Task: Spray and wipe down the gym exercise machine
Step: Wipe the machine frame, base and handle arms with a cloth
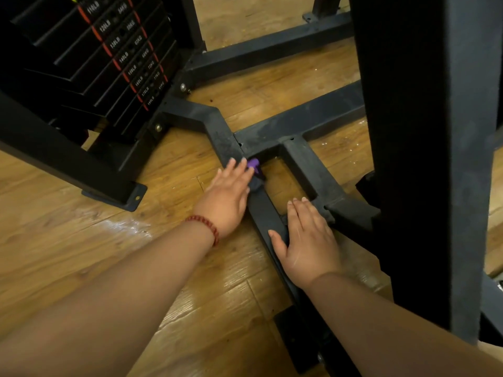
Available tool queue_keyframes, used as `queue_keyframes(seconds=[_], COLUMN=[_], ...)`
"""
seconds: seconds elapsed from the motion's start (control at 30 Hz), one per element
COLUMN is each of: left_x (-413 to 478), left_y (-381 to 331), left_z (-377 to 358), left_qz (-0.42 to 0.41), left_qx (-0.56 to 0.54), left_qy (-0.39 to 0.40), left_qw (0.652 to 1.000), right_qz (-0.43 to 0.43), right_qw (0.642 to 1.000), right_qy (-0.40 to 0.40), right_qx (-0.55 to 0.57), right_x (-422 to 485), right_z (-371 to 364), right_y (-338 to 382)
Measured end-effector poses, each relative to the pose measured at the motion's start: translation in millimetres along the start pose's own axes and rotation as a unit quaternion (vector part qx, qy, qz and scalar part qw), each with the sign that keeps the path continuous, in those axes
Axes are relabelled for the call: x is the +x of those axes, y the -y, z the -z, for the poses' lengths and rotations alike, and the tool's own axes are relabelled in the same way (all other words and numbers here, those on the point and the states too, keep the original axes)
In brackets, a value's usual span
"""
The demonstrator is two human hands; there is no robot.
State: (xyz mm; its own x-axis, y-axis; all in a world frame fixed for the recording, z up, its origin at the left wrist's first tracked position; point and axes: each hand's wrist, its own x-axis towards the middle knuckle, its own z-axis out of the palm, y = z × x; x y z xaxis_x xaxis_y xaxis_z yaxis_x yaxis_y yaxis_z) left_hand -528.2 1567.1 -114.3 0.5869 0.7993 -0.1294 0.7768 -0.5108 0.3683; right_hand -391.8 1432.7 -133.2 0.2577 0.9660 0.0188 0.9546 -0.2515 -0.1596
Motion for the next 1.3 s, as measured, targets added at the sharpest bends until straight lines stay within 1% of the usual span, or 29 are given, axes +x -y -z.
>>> queue_keyframes(seconds=[0.07, 0.1, 0.13, 0.23, 0.3, 0.33, 0.47, 0.57, 0.63, 0.7, 0.8, 0.9, 1.03, 1.17, 1.23, 1.27, 1.3], left_x=[17.4, 16.2, 9.4, -26.1, -25.8, -15.8, 47.3, 90.5, 101.8, 96.6, 69.6, 61.2, 65.3, 72.6, 82.9, 89.2, 95.6], left_y=[-6.3, -11.1, -15.3, -23.6, -17.5, -13.5, 1.3, 17.6, 25.3, 24.4, 18.6, 24.9, 26.6, 29.8, 34.8, 37.2, 40.0], left_z=[3.8, 3.5, 2.0, -2.3, -2.2, 0.0, 9.7, 27.3, 39.4, 39.9, 28.0, 21.9, 21.6, 22.2, 28.7, 32.5, 35.8], left_qz=[0.065, 0.077, 0.074, 0.025, 0.011, 0.016, 0.105, 0.169, 0.189, 0.180, 0.131, 0.092, 0.090, 0.090, 0.086, 0.085, 0.087], left_qx=[-0.009, -0.010, -0.011, -0.009, 0.008, 0.020, 0.042, 0.040, 0.032, 0.012, 0.003, 0.014, 0.015, 0.031, 0.050, 0.062, 0.075], left_qy=[-0.021, -0.026, -0.026, 0.003, 0.014, 0.012, -0.013, -0.003, 0.008, -0.001, -0.024, -0.018, -0.022, -0.012, 0.000, 0.006, 0.012], left_qw=[0.998, 0.997, 0.997, 1.000, 1.000, 1.000, 0.994, 0.985, 0.981, 0.984, 0.991, 0.996, 0.996, 0.995, 0.995, 0.994, 0.993], right_qz=[0.001, 0.002, 0.003, 0.002, -0.003, -0.006, -0.023, -0.024, -0.023, -0.027, -0.030, -0.040, -0.024, -0.037, -0.009, -0.003, -0.005], right_qw=[1.000, 1.000, 1.000, 1.000, 1.000, 0.999, 0.999, 0.999, 0.999, 0.999, 0.999, 0.998, 0.996, 0.998, 0.997, 0.996, 0.995], right_qy=[-0.007, -0.009, -0.012, -0.017, -0.019, -0.023, -0.026, -0.013, -0.004, 0.003, 0.023, 0.049, 0.083, 0.054, 0.064, 0.078, 0.075], right_qx=[-0.004, -0.003, -0.002, -0.007, -0.017, -0.022, -0.041, -0.041, -0.040, -0.031, -0.027, -0.010, 0.002, -0.004, 0.033, 0.053, 0.063], right_x=[1.0, 1.1, 1.4, 1.3, 1.0, 1.2, 3.1, 4.0, 4.5, 5.1, 4.8, 5.7, 6.4, 22.0, 36.5, 40.5, 42.3], right_z=[-1.9, -2.5, -2.6, -3.4, -4.3, -5.7, -9.9, -11.3, -10.5, -9.6, -6.6, -4.1, 3.5, 11.4, 13.1, 12.5, 10.7], right_y=[-1.2, -1.7, -2.0, -1.7, 0.9, 2.8, 10.3, 9.5, 9.0, 8.8, 10.1, 11.1, 15.1, 34.6, 44.7, 48.3, 50.0])
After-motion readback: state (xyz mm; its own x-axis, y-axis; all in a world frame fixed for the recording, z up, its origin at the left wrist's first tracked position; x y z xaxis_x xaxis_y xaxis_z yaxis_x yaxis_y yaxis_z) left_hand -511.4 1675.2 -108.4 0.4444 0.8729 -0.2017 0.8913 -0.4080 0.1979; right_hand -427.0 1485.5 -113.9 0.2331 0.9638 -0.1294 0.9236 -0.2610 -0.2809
